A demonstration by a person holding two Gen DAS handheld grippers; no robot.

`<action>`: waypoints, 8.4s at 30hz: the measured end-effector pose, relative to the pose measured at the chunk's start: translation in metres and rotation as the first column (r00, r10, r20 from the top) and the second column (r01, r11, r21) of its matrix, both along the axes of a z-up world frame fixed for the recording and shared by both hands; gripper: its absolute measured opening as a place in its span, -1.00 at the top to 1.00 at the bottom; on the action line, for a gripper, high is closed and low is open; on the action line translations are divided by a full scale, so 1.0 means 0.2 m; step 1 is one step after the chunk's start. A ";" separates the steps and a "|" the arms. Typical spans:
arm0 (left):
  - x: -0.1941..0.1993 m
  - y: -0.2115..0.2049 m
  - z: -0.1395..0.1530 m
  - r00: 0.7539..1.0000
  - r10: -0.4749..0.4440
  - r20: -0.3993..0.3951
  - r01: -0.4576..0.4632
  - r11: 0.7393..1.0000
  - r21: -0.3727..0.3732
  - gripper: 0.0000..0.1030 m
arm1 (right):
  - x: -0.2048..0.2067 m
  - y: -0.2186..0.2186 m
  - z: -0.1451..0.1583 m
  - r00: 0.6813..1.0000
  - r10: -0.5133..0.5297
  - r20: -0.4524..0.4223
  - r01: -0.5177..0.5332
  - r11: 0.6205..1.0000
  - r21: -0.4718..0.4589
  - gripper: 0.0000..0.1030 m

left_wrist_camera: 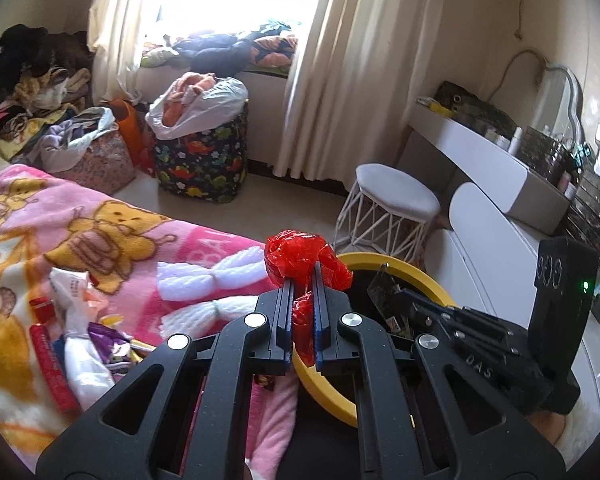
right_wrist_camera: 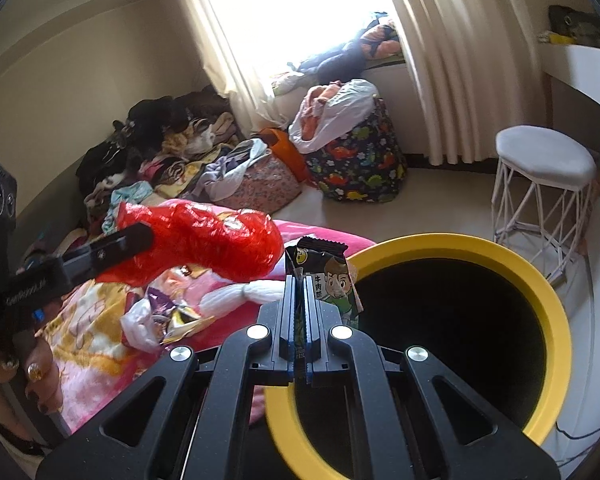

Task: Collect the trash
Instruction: 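Carry the red bag and green packet over the yellow bin and open both tools, then move both open tools back toward the trash on the blanket, then grasp the white plastic bag with the left tool while the right tool grasps the purple wrapper, then carry the white bag and purple wrapper over the yellow bin and release both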

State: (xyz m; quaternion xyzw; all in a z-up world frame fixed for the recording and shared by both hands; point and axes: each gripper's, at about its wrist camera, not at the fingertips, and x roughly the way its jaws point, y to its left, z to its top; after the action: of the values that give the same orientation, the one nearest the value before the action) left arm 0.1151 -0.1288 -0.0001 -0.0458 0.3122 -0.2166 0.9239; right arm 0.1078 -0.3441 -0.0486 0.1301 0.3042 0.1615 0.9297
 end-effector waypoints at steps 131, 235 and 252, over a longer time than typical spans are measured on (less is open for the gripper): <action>0.05 0.82 -0.53 0.873 0.326 -0.363 -0.381 0.920 -0.092 -0.25 | 0.19 0.90 -0.42 0.831 0.381 -0.406 -0.391 0.918 0.061 0.22; -0.06 0.28 -0.16 0.974 0.120 -0.190 -0.146 0.980 -0.132 0.38 | 0.02 -0.04 -0.02 0.997 0.008 -0.071 -0.001 0.994 0.110 0.68; -0.05 0.05 -0.16 0.982 0.045 -0.183 -0.067 0.991 -0.116 0.38 | -0.01 -0.25 -0.06 0.991 -0.115 -0.072 0.123 0.985 0.118 0.68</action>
State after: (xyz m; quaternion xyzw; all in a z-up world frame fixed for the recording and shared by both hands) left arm 0.1055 -0.1185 -0.0319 -0.1302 0.3794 -0.2038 0.8931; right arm 0.1049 -0.3931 -0.0602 0.2098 0.3154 0.1195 0.9178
